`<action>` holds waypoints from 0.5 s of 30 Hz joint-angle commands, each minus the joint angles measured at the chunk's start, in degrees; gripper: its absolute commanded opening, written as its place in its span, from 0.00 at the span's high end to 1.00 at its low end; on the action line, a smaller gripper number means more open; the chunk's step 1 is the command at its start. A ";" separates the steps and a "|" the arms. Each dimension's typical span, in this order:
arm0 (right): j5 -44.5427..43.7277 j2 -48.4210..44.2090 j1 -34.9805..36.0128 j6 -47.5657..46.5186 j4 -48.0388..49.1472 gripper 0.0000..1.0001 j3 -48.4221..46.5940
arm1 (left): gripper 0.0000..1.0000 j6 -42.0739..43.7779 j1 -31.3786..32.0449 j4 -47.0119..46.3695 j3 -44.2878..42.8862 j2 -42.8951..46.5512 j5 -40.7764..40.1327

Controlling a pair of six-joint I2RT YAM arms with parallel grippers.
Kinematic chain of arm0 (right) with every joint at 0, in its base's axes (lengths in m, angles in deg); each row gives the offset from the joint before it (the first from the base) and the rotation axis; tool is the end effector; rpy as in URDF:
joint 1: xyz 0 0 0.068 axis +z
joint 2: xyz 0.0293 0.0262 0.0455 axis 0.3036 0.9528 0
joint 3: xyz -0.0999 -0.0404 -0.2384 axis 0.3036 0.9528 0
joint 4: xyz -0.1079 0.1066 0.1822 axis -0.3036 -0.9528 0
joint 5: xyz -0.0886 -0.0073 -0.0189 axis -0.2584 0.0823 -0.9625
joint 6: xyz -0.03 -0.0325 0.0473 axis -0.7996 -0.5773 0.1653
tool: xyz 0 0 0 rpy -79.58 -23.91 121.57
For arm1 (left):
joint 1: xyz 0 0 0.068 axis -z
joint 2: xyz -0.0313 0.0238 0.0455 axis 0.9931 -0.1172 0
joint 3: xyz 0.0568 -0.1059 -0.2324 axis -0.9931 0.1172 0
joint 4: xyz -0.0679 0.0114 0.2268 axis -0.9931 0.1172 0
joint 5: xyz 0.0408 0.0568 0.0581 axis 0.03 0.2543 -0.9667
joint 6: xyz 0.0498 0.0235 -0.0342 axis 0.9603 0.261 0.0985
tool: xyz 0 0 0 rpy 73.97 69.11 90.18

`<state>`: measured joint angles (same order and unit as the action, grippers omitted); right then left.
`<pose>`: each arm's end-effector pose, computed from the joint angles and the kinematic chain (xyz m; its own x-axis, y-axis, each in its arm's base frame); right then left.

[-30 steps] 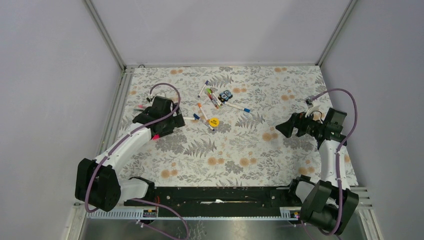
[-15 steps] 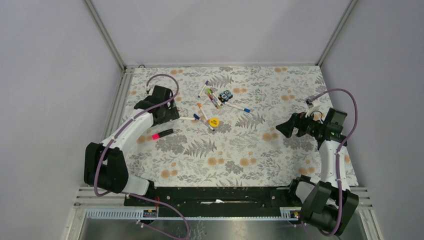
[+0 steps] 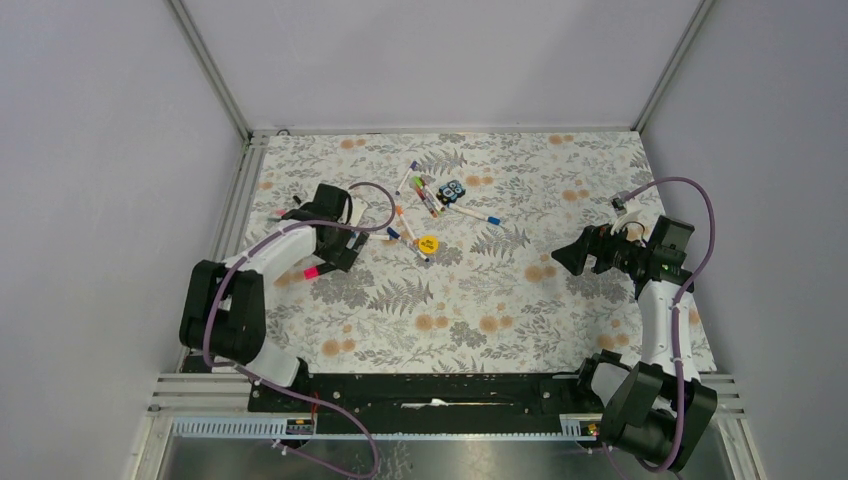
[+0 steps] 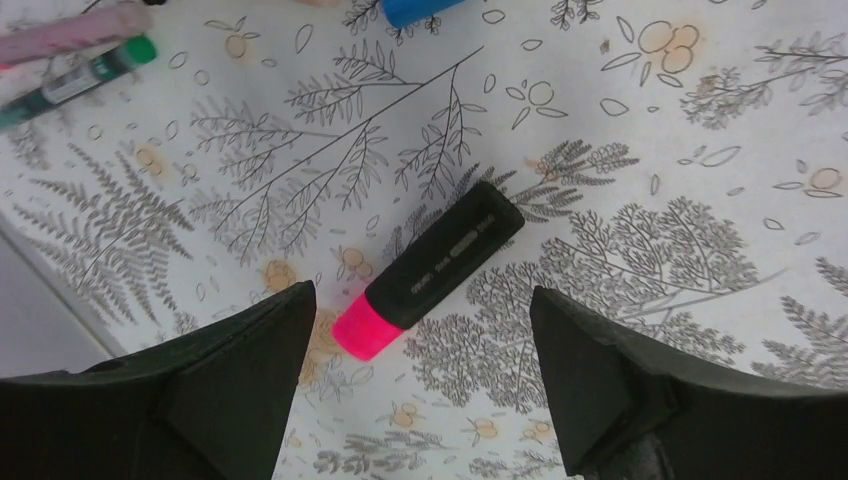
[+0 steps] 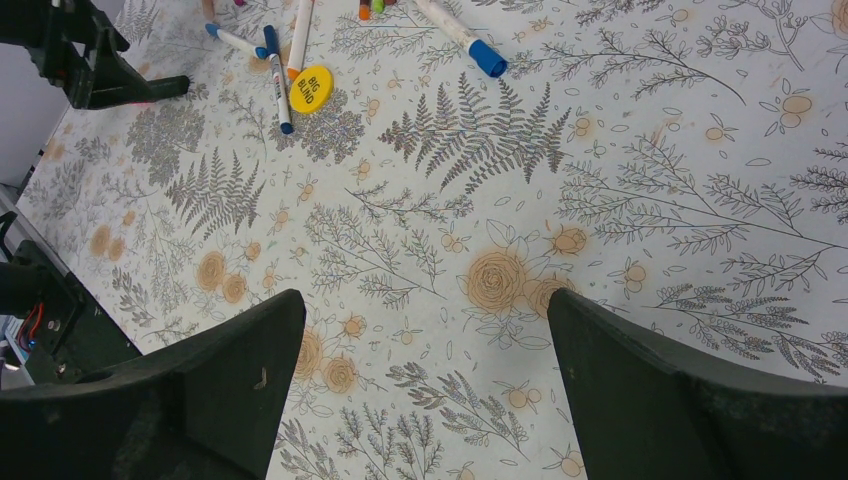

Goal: Open the pen caps
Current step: Pick up the pen from the center of the board.

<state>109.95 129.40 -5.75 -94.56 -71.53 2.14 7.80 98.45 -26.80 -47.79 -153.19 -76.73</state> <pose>0.1943 -0.0377 0.2459 -0.4432 0.0284 -0.8960 -0.5346 0.7939 0.2896 0.2681 -0.0643 0.1907 -0.7928 0.4660 -0.3928 0.3957 0.8838 0.2497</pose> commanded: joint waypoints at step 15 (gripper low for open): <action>-0.72 -1.09 -0.22 -0.38 1.25 0.02 -0.71 | 0.44 5.25 -7.27 -0.06 -7.66 -13.49 13.88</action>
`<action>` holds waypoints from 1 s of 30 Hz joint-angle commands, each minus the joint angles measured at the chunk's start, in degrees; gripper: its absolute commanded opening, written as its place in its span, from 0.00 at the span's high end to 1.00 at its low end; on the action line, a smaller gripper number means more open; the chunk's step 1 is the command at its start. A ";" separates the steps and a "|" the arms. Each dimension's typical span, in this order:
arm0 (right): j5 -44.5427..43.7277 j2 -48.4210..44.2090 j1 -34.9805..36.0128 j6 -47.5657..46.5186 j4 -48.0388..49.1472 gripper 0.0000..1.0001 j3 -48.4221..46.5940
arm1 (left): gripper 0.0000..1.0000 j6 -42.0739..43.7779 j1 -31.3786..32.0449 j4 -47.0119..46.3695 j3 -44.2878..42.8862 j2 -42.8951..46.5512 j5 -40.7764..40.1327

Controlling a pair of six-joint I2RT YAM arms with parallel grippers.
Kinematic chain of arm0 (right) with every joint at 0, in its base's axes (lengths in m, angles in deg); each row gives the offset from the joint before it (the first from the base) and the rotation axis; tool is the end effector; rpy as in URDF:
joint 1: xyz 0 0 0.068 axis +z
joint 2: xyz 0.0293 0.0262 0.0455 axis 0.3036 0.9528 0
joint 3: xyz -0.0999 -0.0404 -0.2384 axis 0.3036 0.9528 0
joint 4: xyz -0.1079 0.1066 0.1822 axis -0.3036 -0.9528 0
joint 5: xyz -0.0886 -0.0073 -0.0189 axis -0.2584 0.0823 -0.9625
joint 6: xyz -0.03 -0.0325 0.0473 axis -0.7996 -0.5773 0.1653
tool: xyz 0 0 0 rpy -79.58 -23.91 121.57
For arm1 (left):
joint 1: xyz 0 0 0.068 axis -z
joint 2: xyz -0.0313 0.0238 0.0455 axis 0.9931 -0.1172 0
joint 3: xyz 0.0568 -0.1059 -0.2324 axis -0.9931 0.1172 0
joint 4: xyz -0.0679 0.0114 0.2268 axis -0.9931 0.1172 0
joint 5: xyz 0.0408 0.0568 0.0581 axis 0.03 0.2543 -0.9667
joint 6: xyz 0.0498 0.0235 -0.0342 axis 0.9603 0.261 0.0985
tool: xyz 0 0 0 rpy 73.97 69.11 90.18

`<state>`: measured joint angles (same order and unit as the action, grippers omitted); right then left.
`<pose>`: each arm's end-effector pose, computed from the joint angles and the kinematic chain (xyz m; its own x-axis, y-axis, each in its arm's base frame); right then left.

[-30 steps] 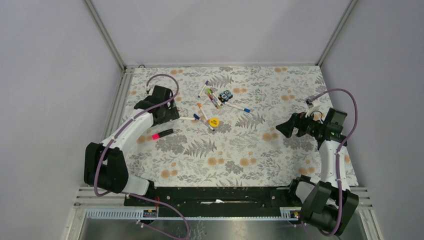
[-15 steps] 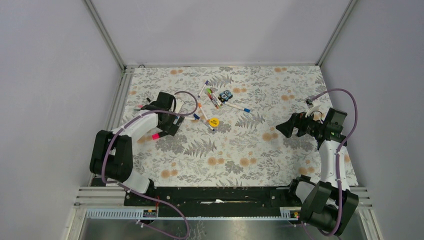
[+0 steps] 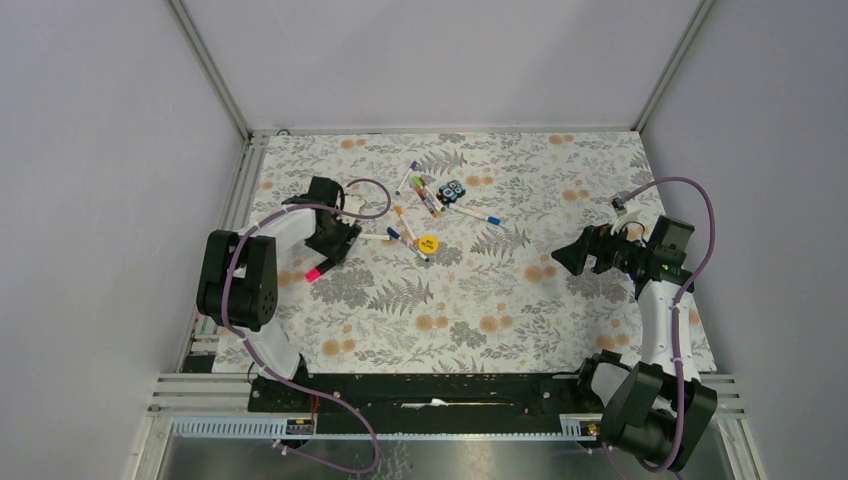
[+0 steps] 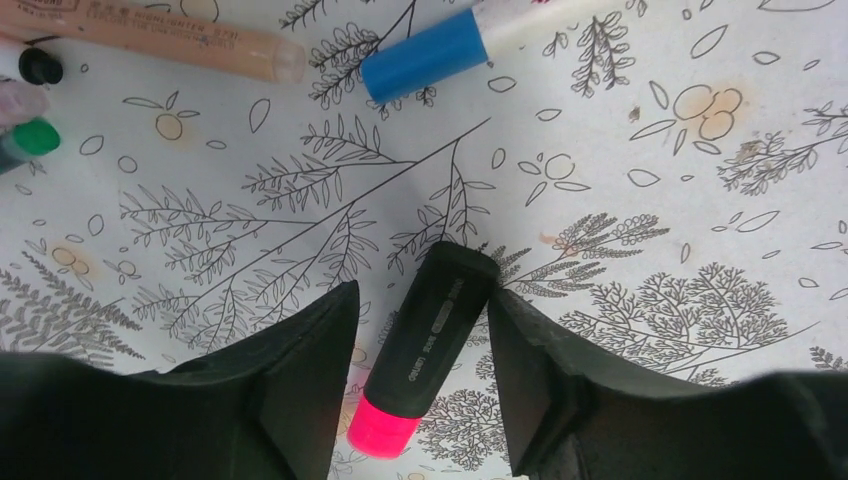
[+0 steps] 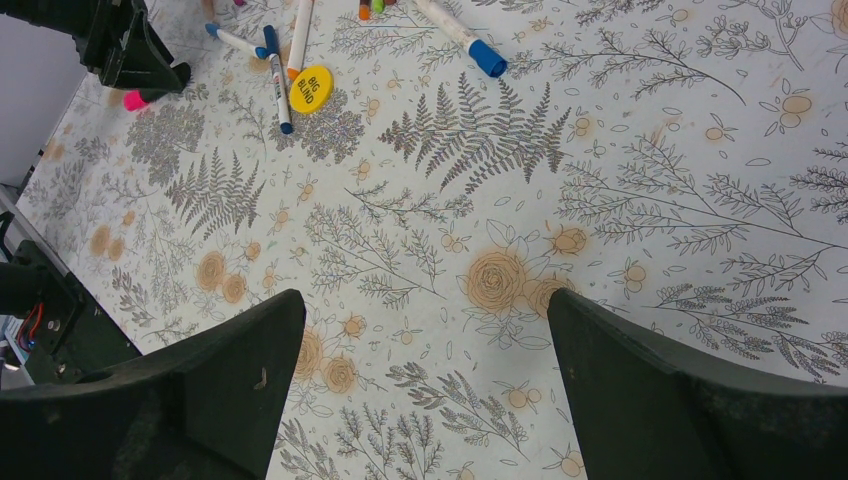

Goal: Open the pen caps
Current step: Pick up the pen from the center of the board.

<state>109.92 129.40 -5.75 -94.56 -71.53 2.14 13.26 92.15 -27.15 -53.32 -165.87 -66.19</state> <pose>0.1943 -0.0377 0.2459 -0.4433 0.0283 -0.8959 -0.5343 0.7942 0.2894 0.3045 -0.0487 0.1553 -0.8231 0.4691 -0.3200 0.4653 0.8802 0.0935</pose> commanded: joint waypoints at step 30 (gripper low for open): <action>-0.97 -1.97 -0.22 -0.56 1.36 0.02 -0.45 | 0.56 -23.80 -2.66 5.70 -3.11 -6.23 -9.24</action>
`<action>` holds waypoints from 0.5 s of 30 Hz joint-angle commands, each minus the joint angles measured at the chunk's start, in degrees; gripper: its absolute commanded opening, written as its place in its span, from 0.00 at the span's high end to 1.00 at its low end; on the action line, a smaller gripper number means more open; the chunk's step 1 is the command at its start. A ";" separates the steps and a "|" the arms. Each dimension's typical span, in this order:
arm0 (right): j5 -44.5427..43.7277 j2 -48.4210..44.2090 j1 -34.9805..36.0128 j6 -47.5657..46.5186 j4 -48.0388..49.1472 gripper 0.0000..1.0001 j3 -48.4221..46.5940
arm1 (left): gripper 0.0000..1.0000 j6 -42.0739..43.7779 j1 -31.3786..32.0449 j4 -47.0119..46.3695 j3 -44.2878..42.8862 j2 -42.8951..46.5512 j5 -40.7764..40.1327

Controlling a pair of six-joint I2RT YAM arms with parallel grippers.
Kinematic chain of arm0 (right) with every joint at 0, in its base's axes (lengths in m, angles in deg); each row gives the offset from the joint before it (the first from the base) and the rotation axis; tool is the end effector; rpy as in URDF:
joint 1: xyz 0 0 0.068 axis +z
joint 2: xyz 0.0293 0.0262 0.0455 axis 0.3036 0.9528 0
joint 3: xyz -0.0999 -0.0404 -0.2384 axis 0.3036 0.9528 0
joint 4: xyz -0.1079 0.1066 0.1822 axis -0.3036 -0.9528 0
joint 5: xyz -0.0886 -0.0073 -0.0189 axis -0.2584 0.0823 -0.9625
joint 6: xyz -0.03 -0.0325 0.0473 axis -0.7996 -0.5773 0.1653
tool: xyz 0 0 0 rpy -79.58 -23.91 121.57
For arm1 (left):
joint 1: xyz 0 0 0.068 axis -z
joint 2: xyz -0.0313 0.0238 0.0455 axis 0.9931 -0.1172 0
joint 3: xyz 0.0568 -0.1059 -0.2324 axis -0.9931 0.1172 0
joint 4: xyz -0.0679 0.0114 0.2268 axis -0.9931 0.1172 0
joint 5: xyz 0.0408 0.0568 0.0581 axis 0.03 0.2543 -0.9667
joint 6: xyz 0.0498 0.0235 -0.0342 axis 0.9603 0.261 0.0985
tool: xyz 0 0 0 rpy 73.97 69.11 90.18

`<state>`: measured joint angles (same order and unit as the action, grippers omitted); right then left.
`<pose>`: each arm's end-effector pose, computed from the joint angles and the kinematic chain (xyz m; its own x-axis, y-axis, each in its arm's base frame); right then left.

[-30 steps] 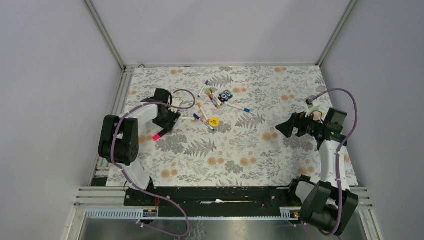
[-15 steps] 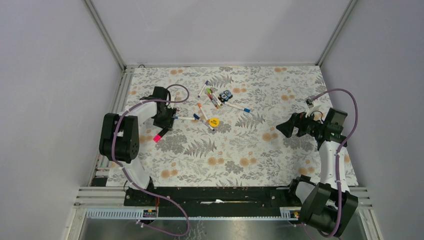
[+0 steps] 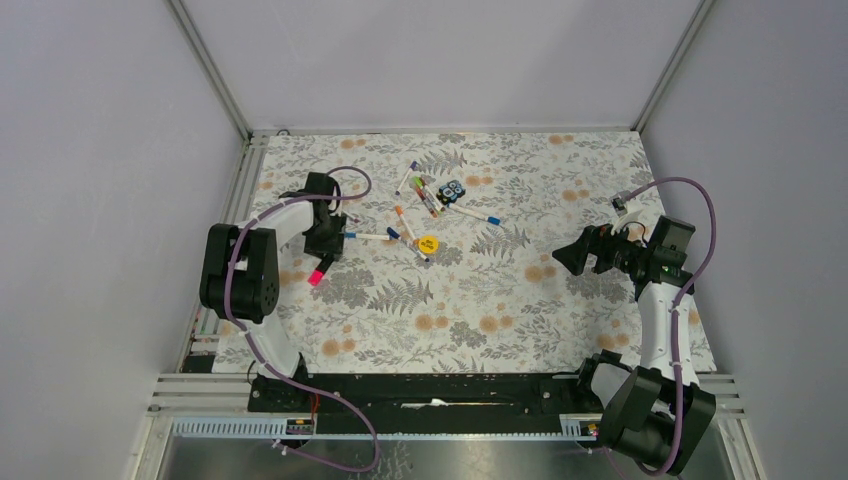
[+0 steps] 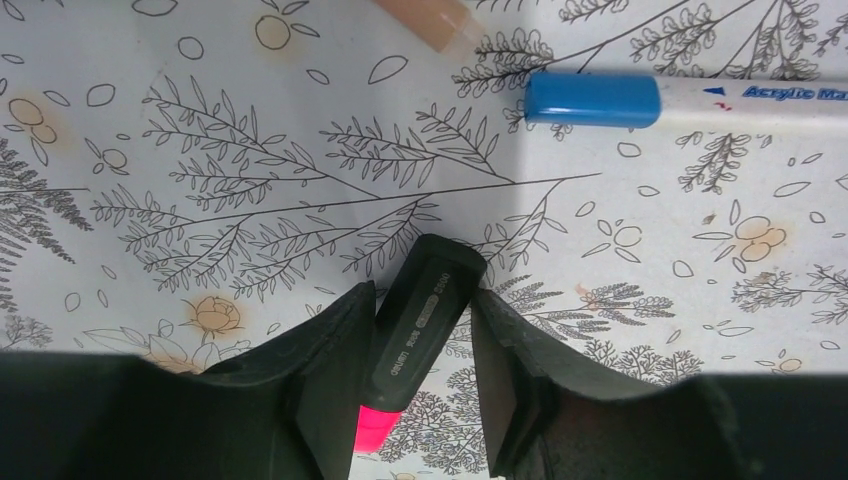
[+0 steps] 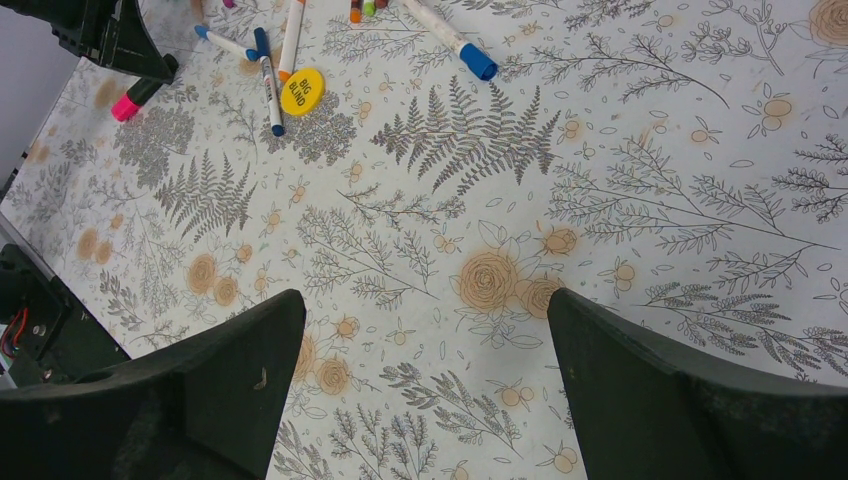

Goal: Open the pen caps
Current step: Pick up the pen from the center of the board.

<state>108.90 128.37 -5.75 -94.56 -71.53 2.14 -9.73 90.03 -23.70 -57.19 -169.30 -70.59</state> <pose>0.1924 -0.0374 0.2485 -0.4321 0.0189 -0.9016 -0.5265 0.8064 0.2692 0.3158 -0.0346 0.1522 -0.9568 0.0551 -0.2854 0.0464 0.9982 0.0372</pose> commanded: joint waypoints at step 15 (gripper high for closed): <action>0.19 -0.68 -0.22 -0.73 1.42 0.02 -0.25 | 0.90 -12.29 -5.18 -1.75 -0.23 -1.30 7.50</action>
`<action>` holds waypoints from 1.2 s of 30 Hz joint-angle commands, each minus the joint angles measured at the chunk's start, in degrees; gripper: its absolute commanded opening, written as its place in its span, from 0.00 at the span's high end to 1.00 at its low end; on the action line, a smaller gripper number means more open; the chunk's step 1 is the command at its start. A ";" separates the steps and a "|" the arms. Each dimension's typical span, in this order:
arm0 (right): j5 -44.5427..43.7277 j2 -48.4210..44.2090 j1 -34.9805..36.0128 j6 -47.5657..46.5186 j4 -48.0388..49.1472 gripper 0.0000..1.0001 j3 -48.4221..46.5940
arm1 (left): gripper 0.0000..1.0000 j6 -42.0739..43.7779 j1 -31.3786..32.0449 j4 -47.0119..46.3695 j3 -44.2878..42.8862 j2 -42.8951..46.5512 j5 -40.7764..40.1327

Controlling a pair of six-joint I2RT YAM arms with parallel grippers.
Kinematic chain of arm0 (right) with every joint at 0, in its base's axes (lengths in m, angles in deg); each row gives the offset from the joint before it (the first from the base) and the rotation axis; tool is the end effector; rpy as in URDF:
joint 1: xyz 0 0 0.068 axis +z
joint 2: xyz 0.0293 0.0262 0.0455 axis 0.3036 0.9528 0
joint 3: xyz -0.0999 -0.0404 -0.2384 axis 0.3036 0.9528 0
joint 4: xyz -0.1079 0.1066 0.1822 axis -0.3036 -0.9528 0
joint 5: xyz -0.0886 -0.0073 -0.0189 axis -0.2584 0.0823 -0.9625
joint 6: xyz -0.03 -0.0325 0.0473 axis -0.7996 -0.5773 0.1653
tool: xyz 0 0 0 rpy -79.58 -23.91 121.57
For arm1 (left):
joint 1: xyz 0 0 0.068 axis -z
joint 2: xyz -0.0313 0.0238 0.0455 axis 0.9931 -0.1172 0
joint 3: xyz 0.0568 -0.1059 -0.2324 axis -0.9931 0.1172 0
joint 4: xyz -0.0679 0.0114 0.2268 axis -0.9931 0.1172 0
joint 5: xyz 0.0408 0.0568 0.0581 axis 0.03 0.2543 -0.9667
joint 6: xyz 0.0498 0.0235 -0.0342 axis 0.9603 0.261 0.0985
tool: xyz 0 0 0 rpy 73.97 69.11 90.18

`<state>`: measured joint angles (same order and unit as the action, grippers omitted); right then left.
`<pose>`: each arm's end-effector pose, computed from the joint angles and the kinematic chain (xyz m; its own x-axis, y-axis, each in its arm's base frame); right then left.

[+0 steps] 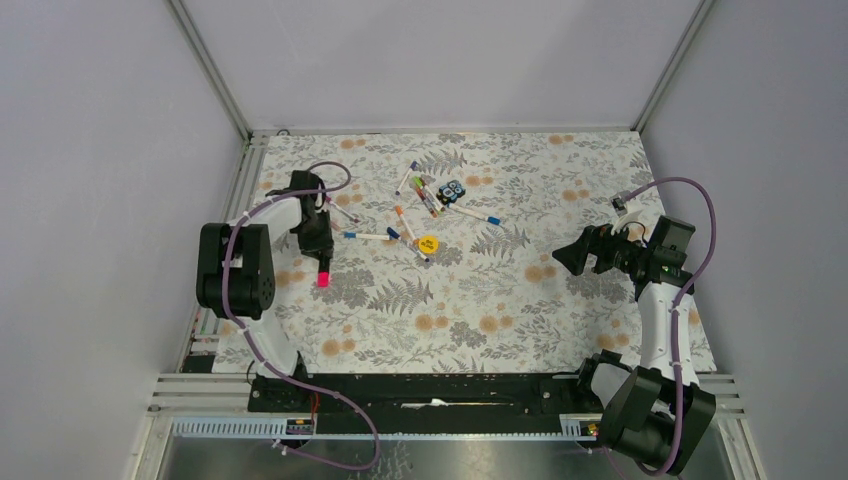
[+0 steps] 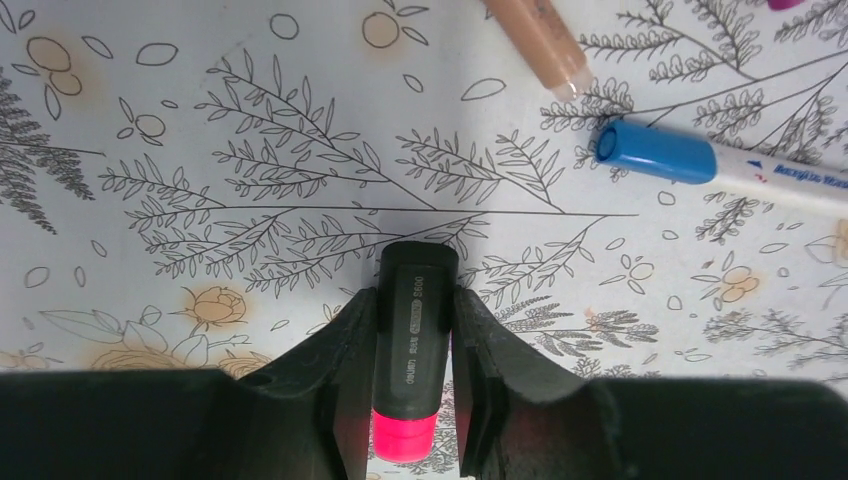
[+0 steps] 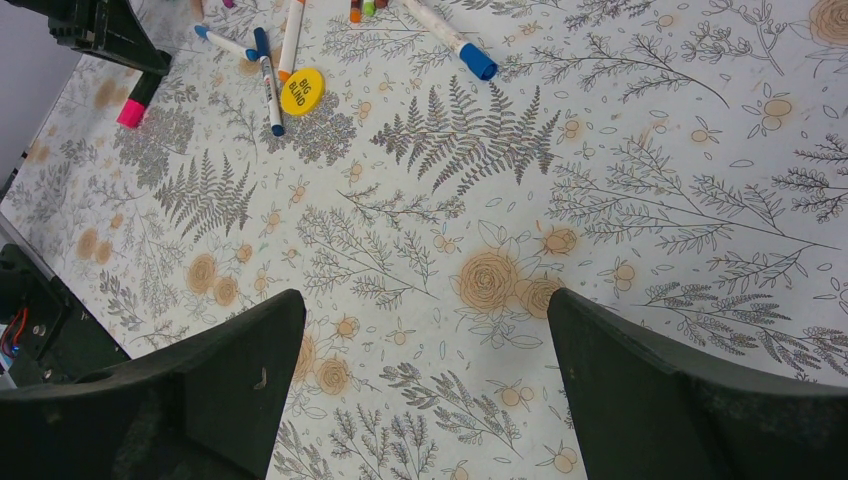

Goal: Open the pen caps
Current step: Pick up the pen from the center of the board.

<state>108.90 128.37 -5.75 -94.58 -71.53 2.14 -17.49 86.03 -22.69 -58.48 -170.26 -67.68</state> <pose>0.1924 -0.0374 0.2485 -0.4319 0.0186 -0.9017 -0.5266 0.8065 0.2689 0.3205 -0.0152 0.1520 -0.9524 -0.1466 -0.2673 -0.1390 0.9892 -0.0473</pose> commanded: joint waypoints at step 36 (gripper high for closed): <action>1.47 12.92 32.09 5.76 -0.25 0.02 -11.31 | 1.00 -58.81 35.74 -59.58 17.14 14.83 7.68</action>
<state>111.74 138.66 22.78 -97.12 -77.08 -6.10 -72.86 117.16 -76.06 -36.40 -152.84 -51.57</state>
